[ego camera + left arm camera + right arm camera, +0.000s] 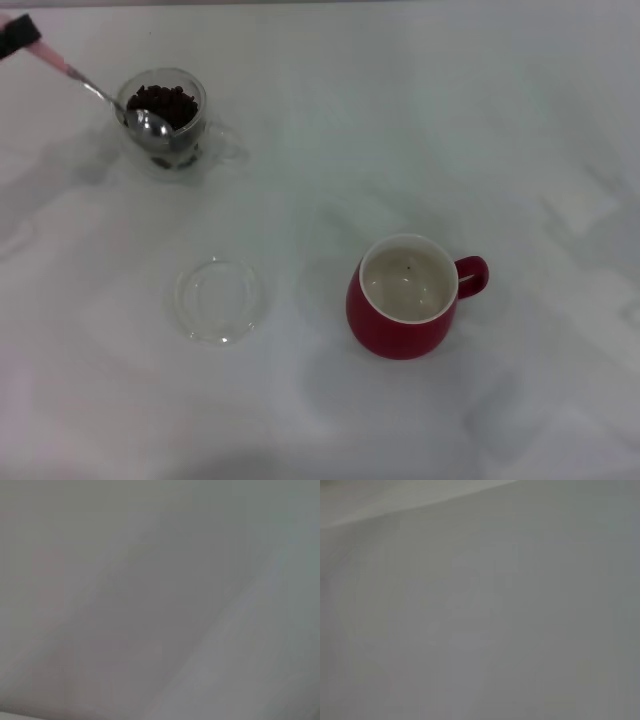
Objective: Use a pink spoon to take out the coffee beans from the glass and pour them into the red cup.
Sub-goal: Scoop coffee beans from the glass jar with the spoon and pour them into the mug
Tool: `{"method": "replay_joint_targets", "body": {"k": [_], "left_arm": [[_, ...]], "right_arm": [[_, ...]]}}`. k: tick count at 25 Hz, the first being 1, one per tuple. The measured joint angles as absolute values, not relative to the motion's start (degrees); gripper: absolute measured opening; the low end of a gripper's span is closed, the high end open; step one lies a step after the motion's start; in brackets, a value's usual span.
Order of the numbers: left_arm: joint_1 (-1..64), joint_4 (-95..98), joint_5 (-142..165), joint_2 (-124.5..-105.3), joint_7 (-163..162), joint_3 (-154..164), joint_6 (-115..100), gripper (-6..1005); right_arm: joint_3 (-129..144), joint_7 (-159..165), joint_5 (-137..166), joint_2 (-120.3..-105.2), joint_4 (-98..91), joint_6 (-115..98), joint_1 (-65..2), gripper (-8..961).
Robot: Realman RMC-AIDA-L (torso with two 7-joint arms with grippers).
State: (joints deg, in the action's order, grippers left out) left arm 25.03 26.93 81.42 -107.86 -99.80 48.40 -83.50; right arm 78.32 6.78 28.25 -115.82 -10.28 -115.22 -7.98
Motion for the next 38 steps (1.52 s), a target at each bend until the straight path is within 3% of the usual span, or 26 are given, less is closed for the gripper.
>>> {"method": "replay_joint_targets", "body": {"k": [8,15,38], "left_arm": [[30.6,27.1,86.5,-105.88,-104.1,48.4,-77.3,125],[32.8,27.3,89.0,-105.91,-105.3,48.6,-71.6,124],[31.0,28.0,92.4,-112.02,-106.1,48.3,-62.8,124]], "right_arm": [[80.2,8.4,28.1,-115.82,-9.3,-115.9,-7.7,708],[80.4,10.5,28.2,-115.83,-8.8,-115.4,-8.1,708],[80.4,12.8,27.5,-115.59,-8.8,-116.3,-8.4,707]]}}
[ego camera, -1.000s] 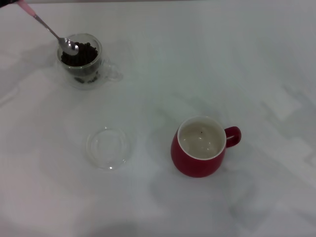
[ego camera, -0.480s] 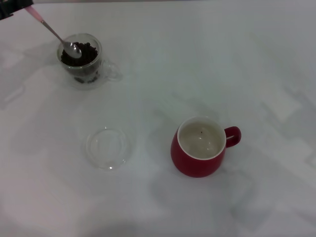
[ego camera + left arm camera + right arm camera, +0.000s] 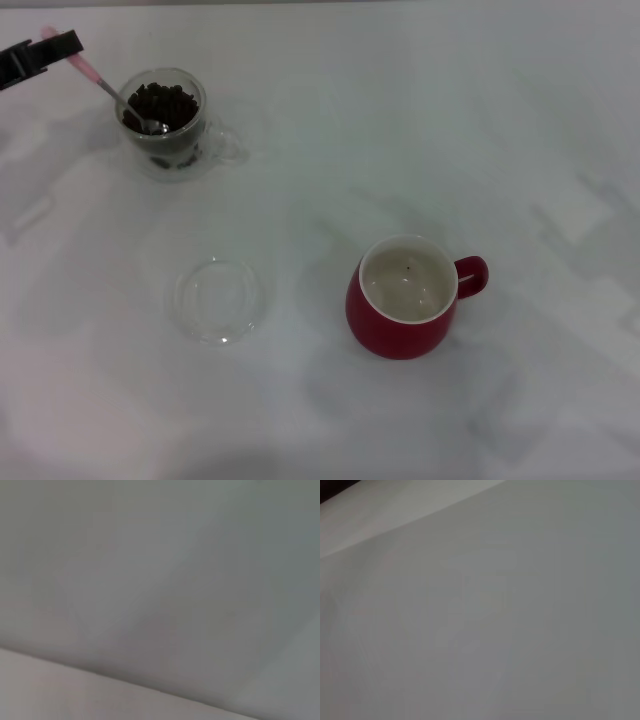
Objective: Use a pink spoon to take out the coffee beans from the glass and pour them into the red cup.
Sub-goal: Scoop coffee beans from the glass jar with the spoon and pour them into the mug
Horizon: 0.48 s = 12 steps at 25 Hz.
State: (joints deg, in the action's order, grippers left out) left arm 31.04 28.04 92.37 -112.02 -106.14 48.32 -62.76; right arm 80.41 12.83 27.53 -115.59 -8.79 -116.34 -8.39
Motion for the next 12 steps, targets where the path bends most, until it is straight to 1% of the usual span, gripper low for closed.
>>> {"method": "replay_joint_targets", "body": {"k": [12], "left_arm": [[28.1,27.3,91.4,-114.23,-111.6,45.3,-63.4,124]], "right_arm": [[80.4,12.9,27.5,-115.41,-8.8,-116.6,-8.3,708]]}}
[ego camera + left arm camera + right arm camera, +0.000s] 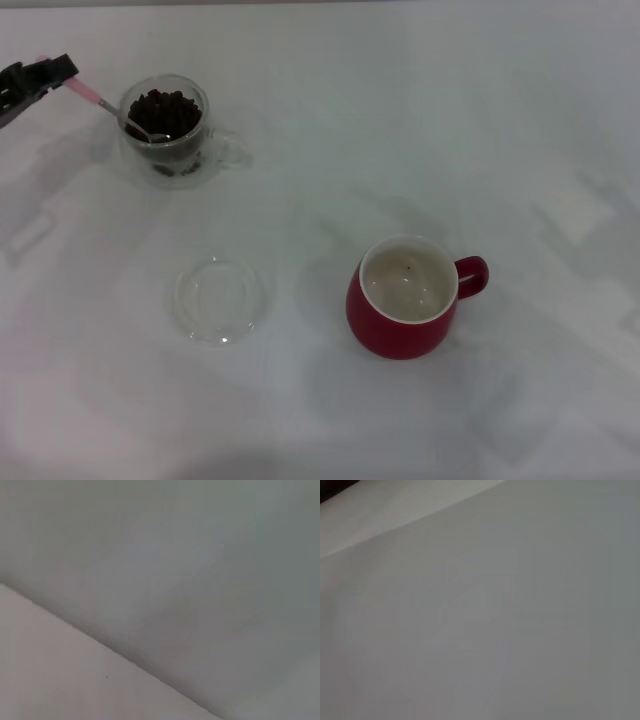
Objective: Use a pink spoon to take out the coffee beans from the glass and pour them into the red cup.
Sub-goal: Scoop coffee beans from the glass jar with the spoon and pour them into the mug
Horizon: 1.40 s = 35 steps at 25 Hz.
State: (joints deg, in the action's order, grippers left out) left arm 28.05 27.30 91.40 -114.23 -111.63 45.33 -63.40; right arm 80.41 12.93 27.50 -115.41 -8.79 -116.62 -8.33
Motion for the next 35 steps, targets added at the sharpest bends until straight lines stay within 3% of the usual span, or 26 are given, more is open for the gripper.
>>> {"method": "replay_joint_targets", "body": {"k": [20,35], "left_arm": [[20.5,24.1,75.5,-115.17,-109.9,45.3,-68.4,125],[21.1,24.1,75.0,-114.73,-108.6,45.7,-73.3,124]], "right_arm": [[79.7,14.2,27.5,-114.76,-9.5,-116.9,-8.3,708],[79.7,14.3,27.4,-114.68,-9.6,-116.4,-8.3,708]]}}
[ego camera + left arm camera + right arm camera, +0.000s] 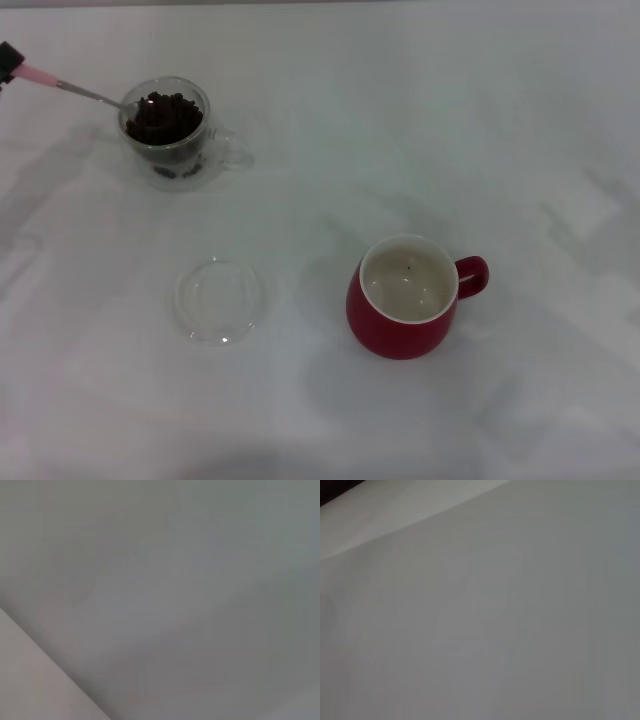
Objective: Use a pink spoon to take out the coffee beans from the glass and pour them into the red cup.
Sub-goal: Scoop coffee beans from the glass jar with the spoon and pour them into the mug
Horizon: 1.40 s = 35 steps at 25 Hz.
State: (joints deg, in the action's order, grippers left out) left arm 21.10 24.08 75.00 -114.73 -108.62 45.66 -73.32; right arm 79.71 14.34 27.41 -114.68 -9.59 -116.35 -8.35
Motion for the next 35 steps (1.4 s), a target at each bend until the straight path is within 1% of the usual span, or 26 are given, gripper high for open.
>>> {"method": "replay_joint_targets", "body": {"k": [7,19,26,35], "left_arm": [[22.7,24.0,77.8,-114.93,-108.7,46.0,-76.0,123],[28.3,20.8,80.9,-115.44,-109.1,51.2,-80.7,123],[31.9,20.0,81.5,-116.22,-109.6,55.5,-83.5,124],[34.5,20.2,82.2,-117.40,-109.9,60.2,-84.1,124]], "right_arm": [[79.7,14.1,27.4,-114.68,-9.4,-116.3,-8.9,709],[79.7,14.0,27.4,-114.68,-9.2,-115.7,-8.9,709],[79.7,14.0,27.4,-114.73,-9.1,-115.6,-8.9,709],[79.7,14.0,27.4,-114.99,-9.0,-115.7,-8.4,709]]}}
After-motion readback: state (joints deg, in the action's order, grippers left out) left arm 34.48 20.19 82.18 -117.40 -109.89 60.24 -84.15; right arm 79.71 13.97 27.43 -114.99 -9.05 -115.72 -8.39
